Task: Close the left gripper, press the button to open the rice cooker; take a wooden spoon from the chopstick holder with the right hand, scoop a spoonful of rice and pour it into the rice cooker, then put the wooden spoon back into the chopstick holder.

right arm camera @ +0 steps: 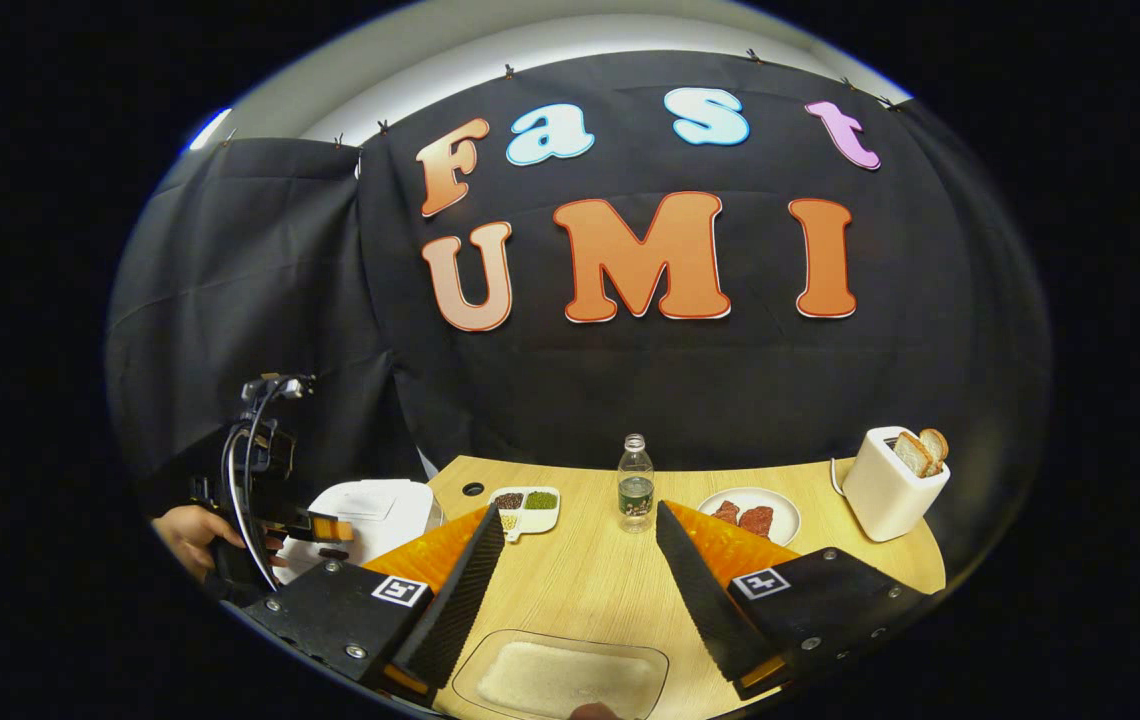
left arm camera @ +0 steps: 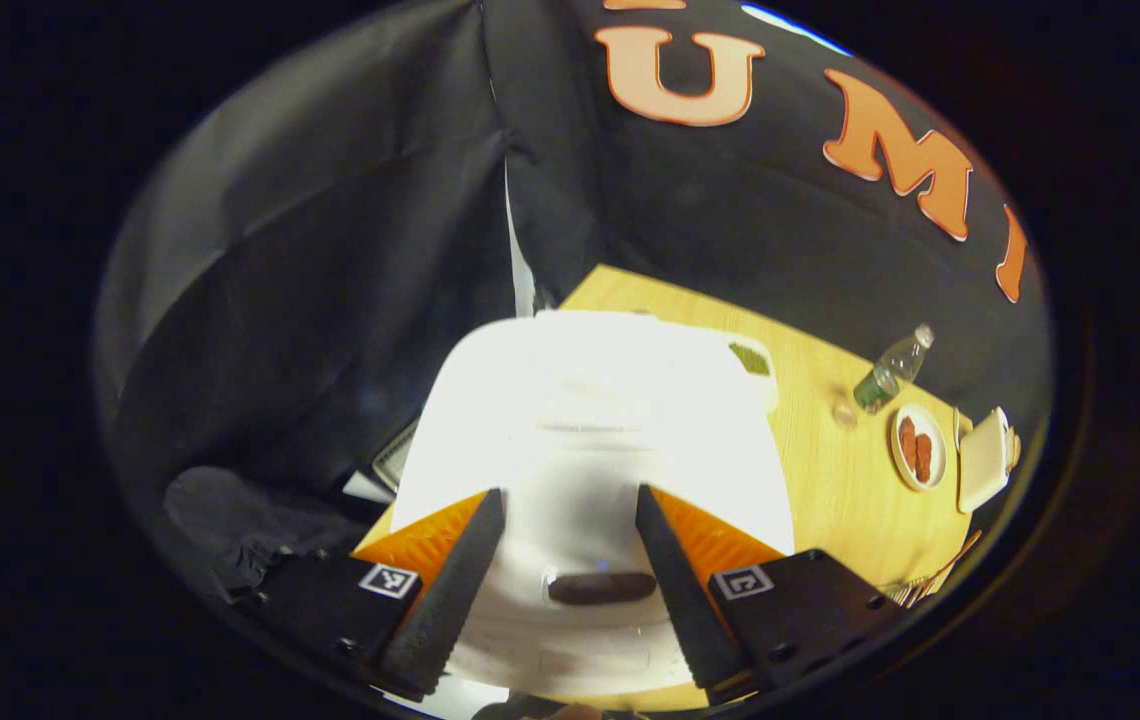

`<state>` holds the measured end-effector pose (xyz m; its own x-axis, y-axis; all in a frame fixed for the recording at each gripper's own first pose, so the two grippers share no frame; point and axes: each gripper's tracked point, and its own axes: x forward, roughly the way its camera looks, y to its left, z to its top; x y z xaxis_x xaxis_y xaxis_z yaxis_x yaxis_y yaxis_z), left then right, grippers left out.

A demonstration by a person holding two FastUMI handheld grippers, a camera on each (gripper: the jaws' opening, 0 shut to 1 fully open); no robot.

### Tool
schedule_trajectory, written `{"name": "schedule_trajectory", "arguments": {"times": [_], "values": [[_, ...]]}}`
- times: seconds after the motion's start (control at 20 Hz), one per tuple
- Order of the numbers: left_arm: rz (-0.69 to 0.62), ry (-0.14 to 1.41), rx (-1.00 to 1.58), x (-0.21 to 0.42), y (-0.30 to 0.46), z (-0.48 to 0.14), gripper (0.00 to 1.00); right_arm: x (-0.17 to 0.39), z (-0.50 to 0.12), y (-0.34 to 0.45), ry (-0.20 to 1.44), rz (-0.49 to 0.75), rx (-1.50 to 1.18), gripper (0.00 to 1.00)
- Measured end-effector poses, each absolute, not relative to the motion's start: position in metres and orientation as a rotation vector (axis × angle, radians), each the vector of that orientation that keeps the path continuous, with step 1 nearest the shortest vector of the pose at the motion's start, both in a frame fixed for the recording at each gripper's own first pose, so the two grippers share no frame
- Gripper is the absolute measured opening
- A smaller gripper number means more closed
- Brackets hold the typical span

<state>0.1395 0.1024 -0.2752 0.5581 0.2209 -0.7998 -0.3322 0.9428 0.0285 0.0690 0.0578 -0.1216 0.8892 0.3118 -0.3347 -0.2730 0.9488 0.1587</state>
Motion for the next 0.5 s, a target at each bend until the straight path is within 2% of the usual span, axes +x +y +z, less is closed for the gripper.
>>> {"name": "schedule_trajectory", "arguments": {"times": [0.05,0.25,0.4,0.45,0.5], "values": [[0.327,0.958,-0.143,0.132,0.099,-0.279,0.95,0.069,-0.121,0.057,0.361,0.300,0.111,0.95],[0.305,0.889,-0.128,0.134,0.097,-0.268,0.96,0.066,-0.121,0.056,0.358,0.296,0.124,0.95],[0.258,0.725,-0.101,0.139,0.087,-0.224,0.96,0.066,-0.117,0.058,0.343,0.301,0.124,0.95],[0.240,0.663,-0.077,0.140,0.086,-0.209,0.93,0.066,-0.115,0.060,0.338,0.306,0.125,0.95],[0.225,0.606,-0.054,0.138,0.084,-0.189,0.96,0.066,-0.112,0.063,0.331,0.310,0.123,0.95]]}}
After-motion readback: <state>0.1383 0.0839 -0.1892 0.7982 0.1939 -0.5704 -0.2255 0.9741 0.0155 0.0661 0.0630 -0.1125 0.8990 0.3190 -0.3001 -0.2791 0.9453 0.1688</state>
